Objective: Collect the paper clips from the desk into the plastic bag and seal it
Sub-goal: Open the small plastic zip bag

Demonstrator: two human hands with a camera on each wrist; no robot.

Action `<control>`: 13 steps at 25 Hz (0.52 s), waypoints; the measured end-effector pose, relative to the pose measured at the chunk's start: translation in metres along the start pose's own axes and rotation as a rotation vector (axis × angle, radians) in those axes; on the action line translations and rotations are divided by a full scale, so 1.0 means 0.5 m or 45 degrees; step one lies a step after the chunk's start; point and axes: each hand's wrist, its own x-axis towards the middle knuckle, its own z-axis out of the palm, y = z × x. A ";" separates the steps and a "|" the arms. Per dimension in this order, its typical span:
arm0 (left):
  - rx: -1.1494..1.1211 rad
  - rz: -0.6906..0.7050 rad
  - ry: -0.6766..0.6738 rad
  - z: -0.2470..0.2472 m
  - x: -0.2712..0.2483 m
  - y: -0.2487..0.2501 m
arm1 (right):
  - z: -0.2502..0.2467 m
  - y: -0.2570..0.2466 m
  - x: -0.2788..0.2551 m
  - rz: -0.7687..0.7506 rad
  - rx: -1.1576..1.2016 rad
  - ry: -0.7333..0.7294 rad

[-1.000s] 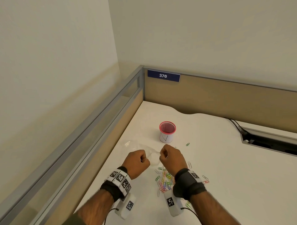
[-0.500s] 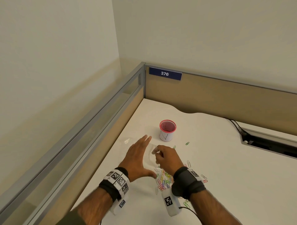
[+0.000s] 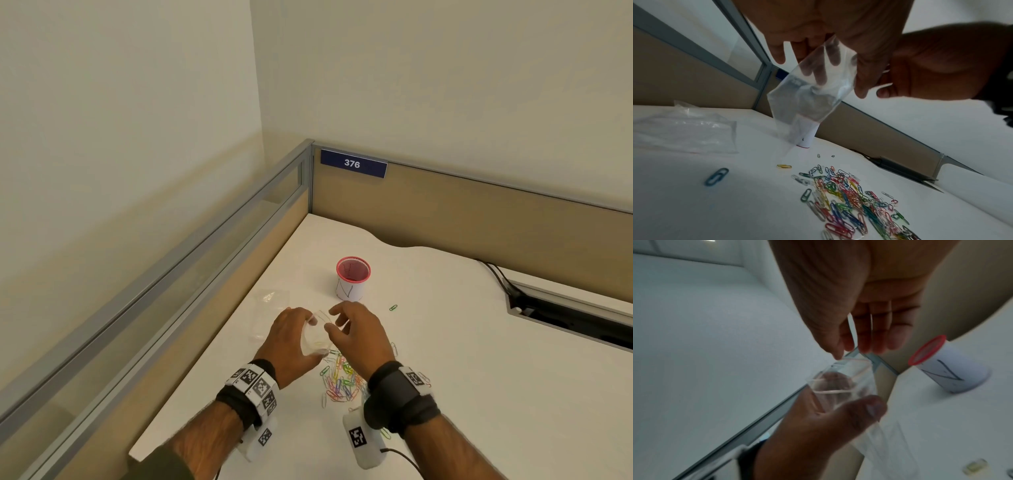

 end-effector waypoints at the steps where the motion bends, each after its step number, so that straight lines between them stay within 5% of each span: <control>1: 0.017 -0.032 0.015 0.003 0.001 -0.002 | -0.007 -0.010 -0.006 -0.078 0.014 0.060; 6: 0.114 0.039 -0.008 0.018 0.032 -0.014 | 0.006 -0.058 -0.009 -0.178 -0.164 -0.304; 13: 0.015 -0.014 -0.067 -0.001 0.053 0.005 | 0.020 -0.061 0.017 -0.062 -0.115 -0.451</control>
